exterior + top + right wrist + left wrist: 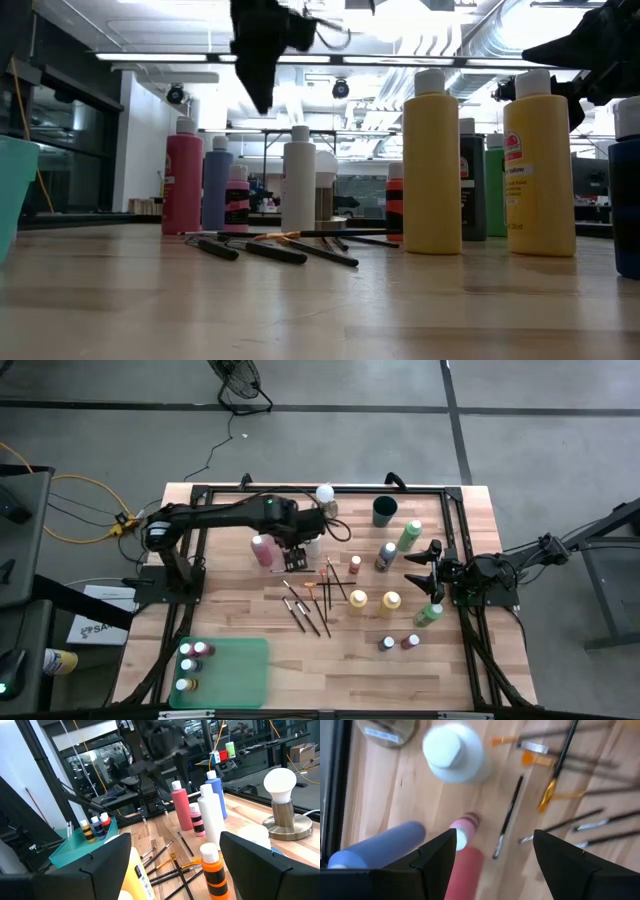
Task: Pick & Place Paint Supplies
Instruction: Put the pink paint bottle into the green bin
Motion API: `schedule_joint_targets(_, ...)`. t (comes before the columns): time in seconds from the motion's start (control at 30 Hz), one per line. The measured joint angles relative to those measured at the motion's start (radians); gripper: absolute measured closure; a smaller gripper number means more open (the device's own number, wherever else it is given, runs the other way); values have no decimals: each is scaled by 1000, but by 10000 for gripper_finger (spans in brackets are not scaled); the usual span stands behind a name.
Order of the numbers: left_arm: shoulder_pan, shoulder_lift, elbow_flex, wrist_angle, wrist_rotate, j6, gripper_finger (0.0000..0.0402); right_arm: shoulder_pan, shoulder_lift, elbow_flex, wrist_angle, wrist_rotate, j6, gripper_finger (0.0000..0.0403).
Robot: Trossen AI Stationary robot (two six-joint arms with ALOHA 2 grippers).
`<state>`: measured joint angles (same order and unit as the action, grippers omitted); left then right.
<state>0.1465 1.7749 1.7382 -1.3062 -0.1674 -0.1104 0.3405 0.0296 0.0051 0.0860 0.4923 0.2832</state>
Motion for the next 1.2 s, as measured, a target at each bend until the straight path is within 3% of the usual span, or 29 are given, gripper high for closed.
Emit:
schedule_joint_targets(0.17,40,57,3,-21,30,84,144,0,0,0,0,1,0,104)
schedule_joint_targets(0.57,112,168,2,-58,20,27,144,0,0,0,4,4,0,104)
schedule_joint_targets(1.2,142,206,3,-102,-2,39,144,0,0,0,5,3,0,104)
